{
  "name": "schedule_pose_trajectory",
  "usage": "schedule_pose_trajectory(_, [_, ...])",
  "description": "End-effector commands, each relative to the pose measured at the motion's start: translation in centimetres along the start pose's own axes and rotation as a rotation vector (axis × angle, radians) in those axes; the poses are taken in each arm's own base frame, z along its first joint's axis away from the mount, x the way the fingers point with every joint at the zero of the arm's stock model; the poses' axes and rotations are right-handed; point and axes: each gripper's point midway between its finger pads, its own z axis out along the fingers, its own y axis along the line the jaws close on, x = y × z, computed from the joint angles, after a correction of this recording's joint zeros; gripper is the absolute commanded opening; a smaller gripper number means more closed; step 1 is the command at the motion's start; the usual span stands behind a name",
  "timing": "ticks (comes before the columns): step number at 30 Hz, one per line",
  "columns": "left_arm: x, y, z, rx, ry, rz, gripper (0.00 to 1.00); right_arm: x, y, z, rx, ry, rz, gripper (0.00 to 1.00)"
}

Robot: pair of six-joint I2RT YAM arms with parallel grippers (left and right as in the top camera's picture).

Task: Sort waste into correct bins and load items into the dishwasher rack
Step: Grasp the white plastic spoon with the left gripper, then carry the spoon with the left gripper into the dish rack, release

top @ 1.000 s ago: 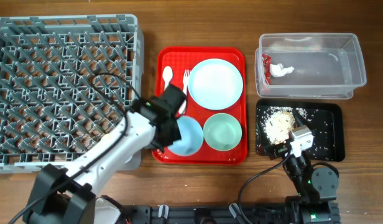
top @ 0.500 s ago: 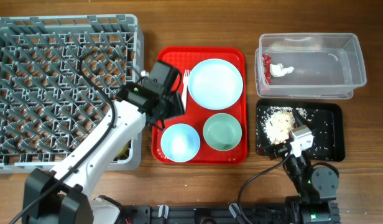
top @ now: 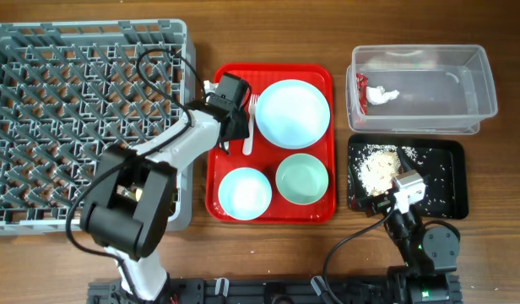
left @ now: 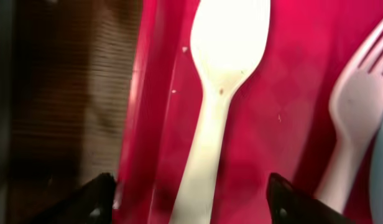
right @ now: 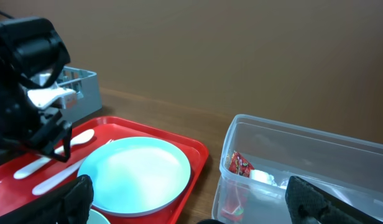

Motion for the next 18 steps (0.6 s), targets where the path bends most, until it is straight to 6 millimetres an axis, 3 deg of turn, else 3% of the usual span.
schedule_pose_trajectory(1, [0.0, -0.4, 1.3, 0.006, -0.002, 0.01, 0.63, -0.3, 0.0, -0.1, -0.005, -0.012, -0.009, 1.0])
schedule_pose_trajectory(3, [0.4, -0.3, 1.8, 0.003, 0.013, 0.013, 0.59, -0.3, 0.0, -0.1, -0.005, -0.012, -0.009, 1.0])
schedule_pose_trajectory(4, [0.6, -0.2, 1.7, -0.003, 0.023, 0.044, 0.51, -0.3, 0.0, -0.1, -0.005, -0.012, -0.009, 1.0])
schedule_pose_trajectory(6, [0.7, 0.2, 1.2, -0.019, 0.031, 0.062, 0.53, -0.3, 0.0, -0.1, -0.005, -0.012, -0.009, 1.0])
schedule_pose_trajectory(9, [-0.7, 1.8, -1.1, -0.092, -0.008, 0.059, 0.56, -0.3, 0.0, -0.1, -0.005, -0.012, -0.009, 1.0])
schedule_pose_trajectory(12, [-2.2, 0.7, -3.0, -0.035, -0.054, 0.055, 0.62, -0.3, 0.0, -0.1, -0.005, -0.012, -0.009, 1.0])
schedule_pose_trajectory(15, [-1.7, -1.2, -2.6, 0.062, -0.029, 0.124, 0.56, -0.3, 0.1, -0.1, -0.005, -0.012, -0.009, 1.0])
schedule_pose_trajectory(18, [-1.7, -1.7, -2.1, 0.085, -0.025, 0.135, 0.48, -0.3, 0.0, -0.1, -0.005, -0.012, -0.009, 1.0])
